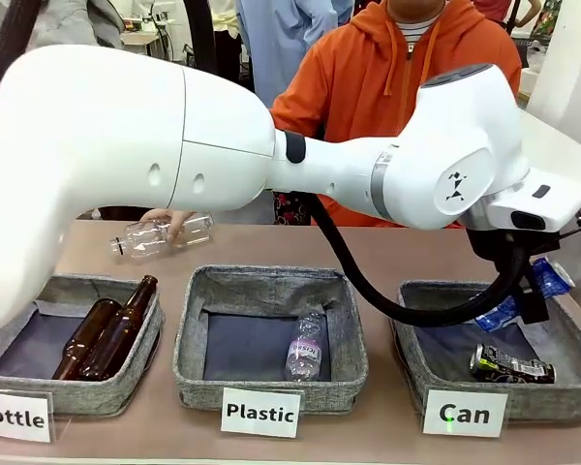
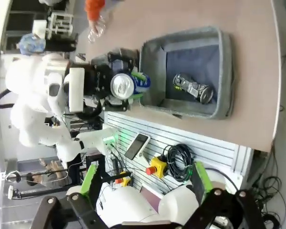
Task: Sort the can waste into the basket.
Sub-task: Pick up the can waste from the table and place it in the right Fabric basket.
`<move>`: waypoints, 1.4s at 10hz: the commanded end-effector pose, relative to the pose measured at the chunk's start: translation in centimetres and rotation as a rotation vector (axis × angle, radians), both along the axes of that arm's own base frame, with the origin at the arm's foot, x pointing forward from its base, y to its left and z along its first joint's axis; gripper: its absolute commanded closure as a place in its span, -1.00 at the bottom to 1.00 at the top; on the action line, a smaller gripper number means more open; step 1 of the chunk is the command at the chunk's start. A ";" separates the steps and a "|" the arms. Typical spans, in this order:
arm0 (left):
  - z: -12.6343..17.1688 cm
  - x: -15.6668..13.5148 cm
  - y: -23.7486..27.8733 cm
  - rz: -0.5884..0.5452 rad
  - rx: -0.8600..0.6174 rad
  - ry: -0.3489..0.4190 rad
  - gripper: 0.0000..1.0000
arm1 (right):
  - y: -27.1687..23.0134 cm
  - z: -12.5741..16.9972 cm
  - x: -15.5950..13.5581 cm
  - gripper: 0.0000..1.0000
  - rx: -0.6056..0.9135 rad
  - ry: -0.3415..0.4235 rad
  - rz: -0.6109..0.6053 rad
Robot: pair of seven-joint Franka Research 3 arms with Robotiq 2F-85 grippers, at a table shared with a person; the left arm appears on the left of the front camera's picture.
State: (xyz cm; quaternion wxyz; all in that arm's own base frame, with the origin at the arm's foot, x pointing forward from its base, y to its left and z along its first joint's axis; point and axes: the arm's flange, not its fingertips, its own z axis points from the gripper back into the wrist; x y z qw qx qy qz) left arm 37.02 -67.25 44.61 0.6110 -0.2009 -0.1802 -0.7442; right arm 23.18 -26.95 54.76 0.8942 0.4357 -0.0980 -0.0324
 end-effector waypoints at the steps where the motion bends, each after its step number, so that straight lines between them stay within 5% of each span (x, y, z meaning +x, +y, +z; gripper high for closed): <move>1: 0.8 0.9 0.2 0.055 -0.024 0.014 0.26 | 1.7 -0.3 1.2 -1.00 -0.058 0.083 0.102; 2: 0.7 1.2 0.1 0.048 -0.024 0.006 -0.76 | 1.7 -0.3 1.2 -1.00 -0.058 0.083 0.102; 4: 0.7 1.1 0.0 0.052 -0.025 -0.056 -1.00 | 1.7 -0.3 1.2 -1.00 -0.058 0.083 0.102; 12: 2.6 0.1 2.3 0.063 0.008 -0.019 -1.00 | 1.9 -0.4 1.5 -1.00 -0.047 0.077 0.090; 14: 5.4 -1.3 7.4 0.099 -0.008 -0.056 -1.00 | 5.4 0.4 4.5 -1.00 -0.058 -0.037 0.200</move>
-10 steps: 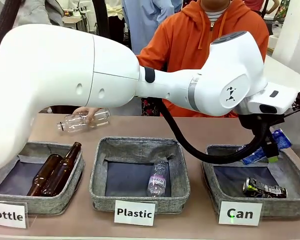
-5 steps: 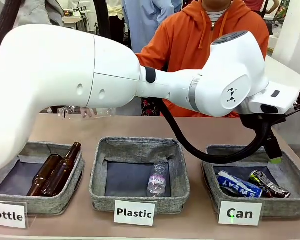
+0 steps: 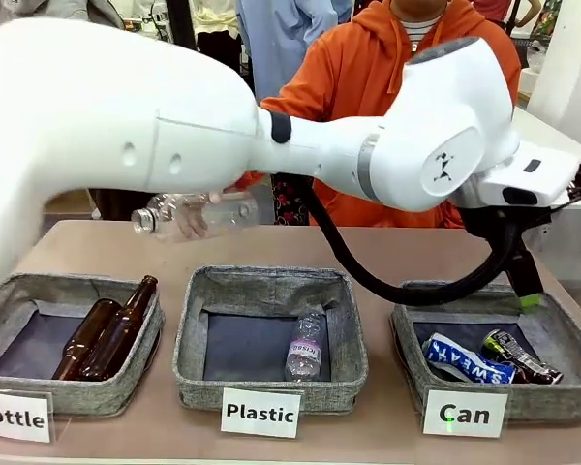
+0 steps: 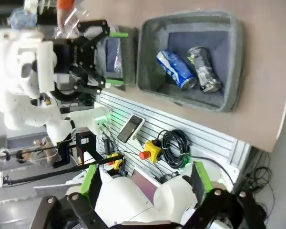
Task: Sort the can waste into the basket.
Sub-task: Pick up the can waste from the table and place it in the right Fabric basket.
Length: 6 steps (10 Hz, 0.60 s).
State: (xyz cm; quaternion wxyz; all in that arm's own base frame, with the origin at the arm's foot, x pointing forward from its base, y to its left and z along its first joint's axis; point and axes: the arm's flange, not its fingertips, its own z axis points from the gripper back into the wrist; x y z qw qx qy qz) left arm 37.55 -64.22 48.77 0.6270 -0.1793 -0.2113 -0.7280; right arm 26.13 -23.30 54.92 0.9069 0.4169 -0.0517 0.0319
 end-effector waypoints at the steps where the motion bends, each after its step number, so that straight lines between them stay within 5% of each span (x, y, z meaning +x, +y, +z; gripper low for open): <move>1: 2.2 -1.8 7.1 0.064 -0.003 -0.008 -1.00 | 3.5 0.9 2.7 -1.00 0.032 -0.116 0.091; 6: 2.7 -2.2 10.7 0.001 -0.115 0.041 -1.00 | 4.4 0.4 2.9 -1.00 0.044 -0.102 0.030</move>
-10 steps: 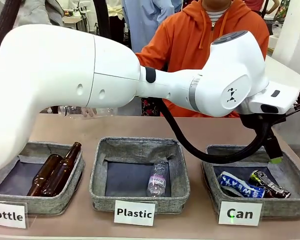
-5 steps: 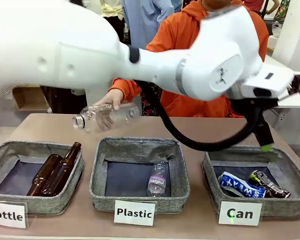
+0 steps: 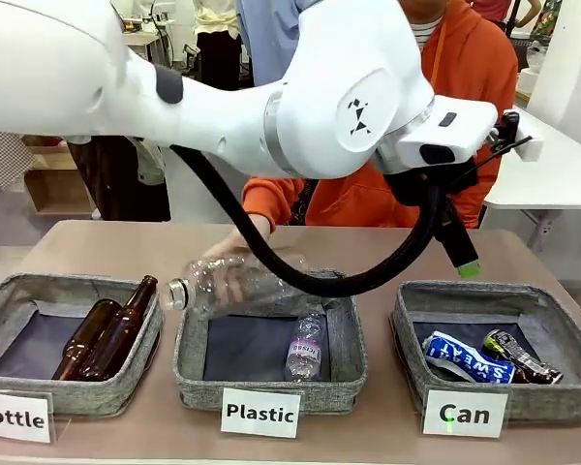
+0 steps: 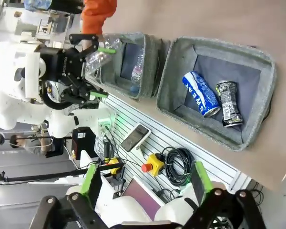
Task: Sort the can waste into the basket.
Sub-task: Pick up the can waste from the table and place it in the right Fabric basket.
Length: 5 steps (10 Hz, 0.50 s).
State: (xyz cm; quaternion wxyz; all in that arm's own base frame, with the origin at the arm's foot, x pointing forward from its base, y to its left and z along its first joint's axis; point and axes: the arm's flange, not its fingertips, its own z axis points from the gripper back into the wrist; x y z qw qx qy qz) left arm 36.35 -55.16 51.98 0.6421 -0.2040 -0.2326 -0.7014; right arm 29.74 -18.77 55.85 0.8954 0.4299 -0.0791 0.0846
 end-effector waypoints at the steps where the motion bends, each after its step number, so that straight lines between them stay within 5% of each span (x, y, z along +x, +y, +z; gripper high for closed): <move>1: -0.5 -1.1 1.8 -0.062 -0.075 0.018 -1.00 | -0.4 -0.6 -1.0 -1.00 0.021 -0.003 -0.053; 5: -0.3 -0.9 1.8 -0.033 -0.121 0.039 -1.00 | 0.1 -0.6 -0.5 -1.00 0.021 0.019 -0.056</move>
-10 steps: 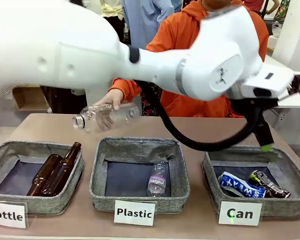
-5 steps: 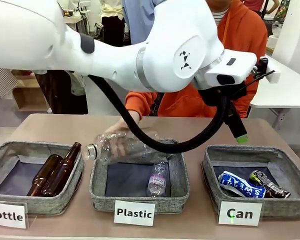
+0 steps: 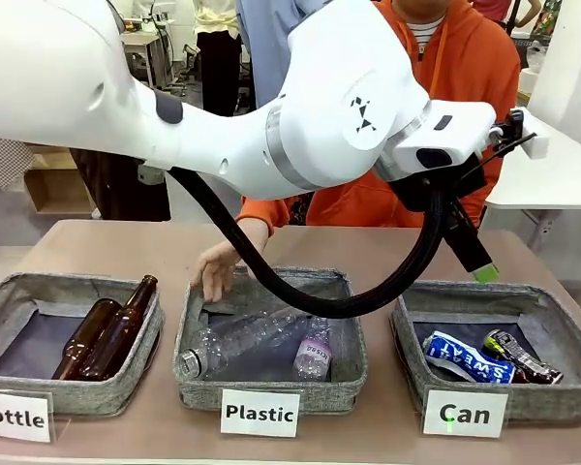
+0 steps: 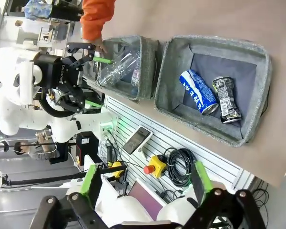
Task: Sort the can waste into the basket.
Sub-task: Pick up the can waste from the table and place it in the right Fabric basket.
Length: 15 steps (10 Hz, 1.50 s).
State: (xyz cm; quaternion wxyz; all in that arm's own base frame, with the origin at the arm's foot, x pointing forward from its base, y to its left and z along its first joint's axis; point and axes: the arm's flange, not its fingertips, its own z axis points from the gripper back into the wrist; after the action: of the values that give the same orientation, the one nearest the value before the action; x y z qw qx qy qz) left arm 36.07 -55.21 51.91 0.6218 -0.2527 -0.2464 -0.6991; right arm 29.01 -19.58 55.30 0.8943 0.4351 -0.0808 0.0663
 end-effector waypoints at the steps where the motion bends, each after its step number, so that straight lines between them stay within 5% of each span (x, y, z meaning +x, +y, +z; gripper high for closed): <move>1: 0.0 -0.7 2.0 0.022 -0.046 0.013 -1.00 | 1.1 0.0 0.4 -1.00 0.005 0.012 -0.023; 3: 1.2 -0.4 3.2 0.041 -0.056 0.052 -1.00 | 2.1 0.2 0.9 -1.00 0.021 0.025 -0.006; 4: 2.7 0.0 4.9 0.140 -0.086 0.094 -1.00 | 3.3 0.4 1.4 -1.00 0.027 0.035 0.006; 6: 6.5 0.9 10.2 0.496 -0.242 0.301 -1.00 | 7.8 0.5 3.9 -1.00 0.111 0.083 0.025; 7: 7.5 1.2 14.8 0.655 -0.289 0.356 -1.00 | 10.5 0.4 5.4 -1.00 0.156 0.113 0.045; 9: 8.1 0.5 24.5 0.789 -0.335 0.406 -1.00 | 14.4 -0.5 7.9 -1.00 0.272 0.146 0.257; 10: 7.8 -0.1 30.0 0.784 -0.329 0.509 -1.00 | 16.1 -0.9 9.3 -1.00 0.374 0.130 0.337; 12: 3.6 -2.1 41.7 0.789 -0.315 0.680 -1.00 | 19.0 -2.5 11.7 -1.00 0.521 0.068 0.362; 13: 0.5 -2.9 46.7 0.833 -0.304 0.738 -1.00 | 19.8 -3.9 13.0 -1.00 0.640 0.127 0.395; 15: -5.1 -4.0 55.3 0.862 -0.470 0.895 -1.00 | 20.2 -7.8 14.4 -1.00 0.546 0.188 0.293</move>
State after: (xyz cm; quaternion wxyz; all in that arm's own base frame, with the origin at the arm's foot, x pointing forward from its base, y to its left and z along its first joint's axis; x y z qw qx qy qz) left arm 32.25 -2.84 48.80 0.8276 -0.5026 -0.1832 -0.1702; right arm 42.65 0.92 47.90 0.7062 0.6902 0.0496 0.1496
